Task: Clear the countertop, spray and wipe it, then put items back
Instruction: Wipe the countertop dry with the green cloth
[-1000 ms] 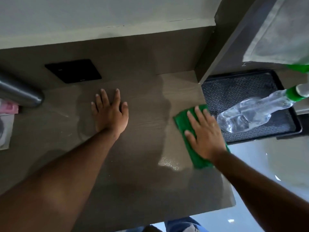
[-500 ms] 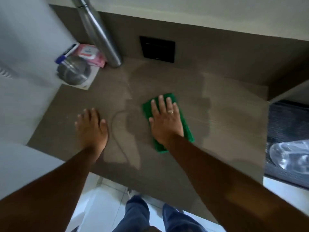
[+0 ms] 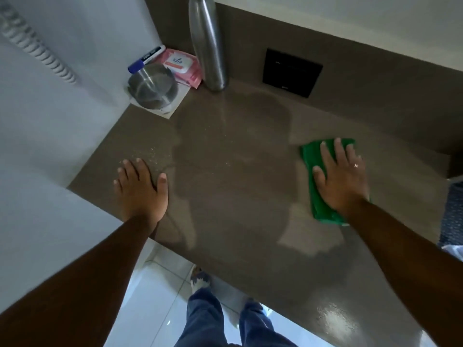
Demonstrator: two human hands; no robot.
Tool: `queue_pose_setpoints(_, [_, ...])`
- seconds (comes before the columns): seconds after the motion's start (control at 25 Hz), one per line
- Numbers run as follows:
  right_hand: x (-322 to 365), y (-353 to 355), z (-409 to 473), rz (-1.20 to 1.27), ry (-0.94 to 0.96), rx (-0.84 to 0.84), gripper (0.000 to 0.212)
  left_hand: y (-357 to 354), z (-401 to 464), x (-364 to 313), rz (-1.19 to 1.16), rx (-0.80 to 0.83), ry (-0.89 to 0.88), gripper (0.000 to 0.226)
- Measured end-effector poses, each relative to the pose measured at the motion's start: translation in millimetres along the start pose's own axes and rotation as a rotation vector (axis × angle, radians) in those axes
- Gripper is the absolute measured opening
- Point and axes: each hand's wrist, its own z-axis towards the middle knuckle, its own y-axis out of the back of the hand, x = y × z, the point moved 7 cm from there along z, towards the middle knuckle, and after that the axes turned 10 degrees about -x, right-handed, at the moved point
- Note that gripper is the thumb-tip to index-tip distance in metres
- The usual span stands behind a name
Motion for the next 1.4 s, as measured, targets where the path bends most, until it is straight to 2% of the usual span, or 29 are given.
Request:
queue_pose_setpoints(0.08, [24.3, -1.1, 29.1, -0.053, -0.134, 0.015, 0.068, -1.7, 1.8, 0.5, -0.018, -0.002, 0.014, 0.075])
queue_pose_setpoints(0.16, [90.7, -6.0, 34.4, -0.05, -0.106, -0.043, 0.067, -4.1, 1.0, 1.1, -0.029, -0.001, 0.014, 0.075])
queue_pose_setpoints(0.28, [216.8, -20.0, 0.2, 0.023, 0.208, -0.024, 0.069, -5.5, 2.0, 4.2, -0.035, -0.009, 0.031, 0.075])
queue_pose_setpoints(0.36, [273.0, -25.7, -43.4, 0.066, 0.437, 0.037, 0.069, -4.7, 2.3, 4.9, -0.032, 0.001, 0.036, 0.075])
queue_pose_setpoints(0.44, [281.2, -26.8, -85.0, 0.073, 0.679, 0.099, 0.067, -2.4, 2.4, 4.9, -0.025, 0.016, 0.034, 0.075])
queue_pose_setpoints(0.52, [240.5, -27.2, -84.0, 0.049, 0.792, 0.103, 0.066, -0.7, 2.4, 3.6, -0.038, 0.034, 0.033, 0.075])
queue_pose_setpoints(0.6, [176.6, -24.1, -36.1, -0.021, 0.628, 0.056, 0.067, -1.5, 2.5, 3.8, -0.04, 0.052, 0.034, 0.076])
queue_pose_setpoints(0.68, [122.0, -21.3, 27.4, -0.069, 0.301, 0.055, 0.067, -3.2, 1.2, 3.2, -0.031, 0.068, 0.037, 0.077])
queue_pose_setpoints(0.8, [142.5, -20.2, 89.2, -0.111, 0.011, -0.003, 0.066, -7.6, 2.5, 4.9, -0.029, 0.065, 0.031, 0.077])
queue_pose_setpoints(0.88, [200.2, -24.7, 94.2, -0.086, 0.014, 0.0, 0.067, -8.5, 2.6, 4.2, -0.034, 0.064, 0.032, 0.077])
queue_pose_setpoints(1.0, [285.9, -36.4, 49.6, -0.049, 0.315, 0.063, 0.067, -6.4, 1.4, 3.3, -0.048, 0.049, 0.028, 0.075])
queue_pose_setpoints(1.08, [297.1, -35.6, 27.3, -0.005, 0.456, 0.132, 0.068, -5.6, 0.0, 5.4, -0.056, 0.064, 0.036, 0.075])
queue_pose_setpoints(1.12, [282.0, -30.4, 27.4, 0.029, 0.425, 0.138, 0.069, -4.5, -0.5, 4.5, -0.056, 0.075, 0.031, 0.074])
queue_pose_setpoints(1.2, [221.5, -19.7, 28.2, 0.127, 0.193, 0.099, 0.066, -2.6, -2.1, 0.1, -0.062, 0.095, 0.008, 0.075])
queue_pose_setpoints(1.28, [155.4, -13.4, 11.4, 0.102, 0.038, 0.087, 0.062, 2.4, -1.7, 1.5, -0.089, 0.125, 0.019, 0.076])
queue_pose_setpoints(1.4, [118.2, -15.2, -11.8, -0.058, 0.083, 0.069, 0.062, 24.5, 6.3, -1.4, -0.231, 0.1, 0.019, 0.077])
